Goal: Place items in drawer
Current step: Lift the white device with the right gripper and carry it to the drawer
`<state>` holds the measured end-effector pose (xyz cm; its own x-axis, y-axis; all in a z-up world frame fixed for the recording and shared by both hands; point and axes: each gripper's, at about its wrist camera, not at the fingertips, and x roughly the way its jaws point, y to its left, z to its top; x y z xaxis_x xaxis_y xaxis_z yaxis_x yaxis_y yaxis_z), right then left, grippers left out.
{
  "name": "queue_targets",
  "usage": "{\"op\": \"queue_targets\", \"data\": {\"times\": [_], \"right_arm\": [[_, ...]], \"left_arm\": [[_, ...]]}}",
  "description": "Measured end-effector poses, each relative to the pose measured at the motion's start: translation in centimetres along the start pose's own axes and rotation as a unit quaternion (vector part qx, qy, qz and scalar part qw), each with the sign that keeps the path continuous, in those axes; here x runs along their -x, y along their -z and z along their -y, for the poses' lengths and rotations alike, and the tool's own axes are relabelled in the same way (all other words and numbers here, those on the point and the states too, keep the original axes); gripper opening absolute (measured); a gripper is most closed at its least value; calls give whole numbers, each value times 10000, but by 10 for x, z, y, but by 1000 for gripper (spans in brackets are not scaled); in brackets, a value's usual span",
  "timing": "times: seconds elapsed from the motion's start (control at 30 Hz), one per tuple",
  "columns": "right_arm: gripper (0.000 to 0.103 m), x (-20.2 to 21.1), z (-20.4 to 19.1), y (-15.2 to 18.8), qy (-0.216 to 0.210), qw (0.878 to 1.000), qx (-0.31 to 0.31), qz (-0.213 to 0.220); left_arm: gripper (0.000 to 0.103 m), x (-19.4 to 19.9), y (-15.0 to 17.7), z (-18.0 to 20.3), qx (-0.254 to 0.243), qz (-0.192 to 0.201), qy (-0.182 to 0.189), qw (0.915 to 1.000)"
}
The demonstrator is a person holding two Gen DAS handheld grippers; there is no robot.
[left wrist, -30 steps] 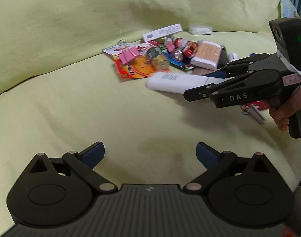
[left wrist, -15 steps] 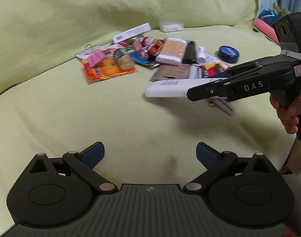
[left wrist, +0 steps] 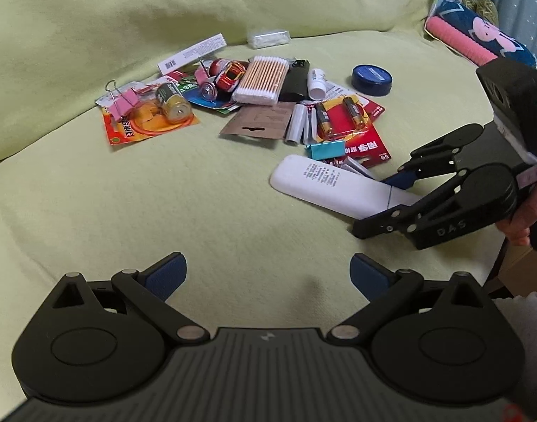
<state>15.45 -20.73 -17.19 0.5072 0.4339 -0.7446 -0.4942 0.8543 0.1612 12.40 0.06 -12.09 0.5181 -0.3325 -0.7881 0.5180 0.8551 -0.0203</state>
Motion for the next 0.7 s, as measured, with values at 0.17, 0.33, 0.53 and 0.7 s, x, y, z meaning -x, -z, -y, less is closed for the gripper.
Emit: {"op": "queue_targets", "data": {"times": [0.17,0.33,0.53,0.7], "right_arm": [[44,-1,-8,1,183,9997,93,131],[43,4,7,-2,-36,9984,-558,27],[43,15,44,8,-762,9737,-2149,47],[43,26,55,19,-953,9612,-2582,174]], "left_arm": [[100,-3,0,-1,18,-39,-1,10000],[100,-4,0,0,0,-51,-9,10000],[100,-3,0,3,-46,-38,40,10000],[100,0,-3,9,-146,27,154,9998]]}}
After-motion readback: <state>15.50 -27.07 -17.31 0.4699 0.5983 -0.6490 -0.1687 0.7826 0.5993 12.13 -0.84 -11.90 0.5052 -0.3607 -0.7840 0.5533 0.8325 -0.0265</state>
